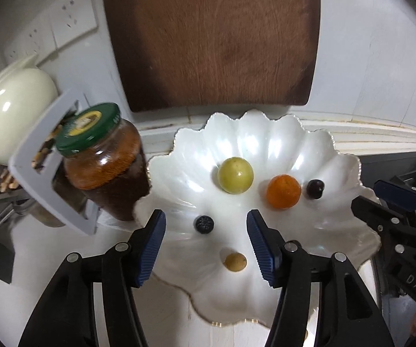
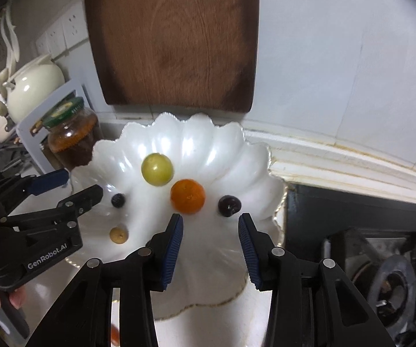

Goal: Organize fruits
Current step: 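Move both grippers back down toward the red dates on the counter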

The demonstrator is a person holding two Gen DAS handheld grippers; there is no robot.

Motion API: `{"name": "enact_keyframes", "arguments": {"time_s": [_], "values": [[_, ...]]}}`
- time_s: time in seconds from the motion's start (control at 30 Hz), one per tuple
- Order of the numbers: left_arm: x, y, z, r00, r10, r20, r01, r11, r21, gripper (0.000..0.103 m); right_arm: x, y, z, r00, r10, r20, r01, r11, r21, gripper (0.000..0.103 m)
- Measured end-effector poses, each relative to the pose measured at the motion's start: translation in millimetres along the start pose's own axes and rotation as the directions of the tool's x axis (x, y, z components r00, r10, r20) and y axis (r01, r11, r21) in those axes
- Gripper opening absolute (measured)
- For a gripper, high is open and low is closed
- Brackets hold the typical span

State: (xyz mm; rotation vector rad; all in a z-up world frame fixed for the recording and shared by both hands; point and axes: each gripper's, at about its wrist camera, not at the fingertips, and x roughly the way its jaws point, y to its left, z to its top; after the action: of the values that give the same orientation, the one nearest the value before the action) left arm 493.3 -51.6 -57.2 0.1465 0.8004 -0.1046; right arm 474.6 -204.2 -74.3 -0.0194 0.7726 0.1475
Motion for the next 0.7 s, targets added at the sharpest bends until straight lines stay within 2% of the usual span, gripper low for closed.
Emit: {"name": "enact_keyframes", "arguments": {"time_s": [0.17,0.27,0.4,0.63,0.7], "values": [[-36,3,-5,0.998,0.002,0.063,-0.002,1.0,0.004,0.058,-33,4,-3,0.998,-0.006,0.067,0.007,1.0,-0.01,0.041],[-58,4,-9,0.995,-0.011,0.102,0.01,1.0,0.017,0.062,-50,6,-5,0.995,0.003,0.095,-0.003,1.0,-0.005,0.041],[-88,5,-14,0.987,-0.006,0.161,0.001,1.0,0.031,0.062,-73,9,-9,0.992,0.003,0.13,-0.004,1.0,0.001,0.041],[-130,11,-32,0.975,-0.017,0.221,0.012,1.0,0.028,0.064,-109,18,-24,0.983,-0.015,0.182,0.017,1.0,-0.011,0.042],[-140,9,-38,0.972,-0.01,0.237,0.002,0.999,0.035,0.064,-117,20,-31,0.983,-0.016,0.183,0.019,1.0,-0.018,0.047]]}}
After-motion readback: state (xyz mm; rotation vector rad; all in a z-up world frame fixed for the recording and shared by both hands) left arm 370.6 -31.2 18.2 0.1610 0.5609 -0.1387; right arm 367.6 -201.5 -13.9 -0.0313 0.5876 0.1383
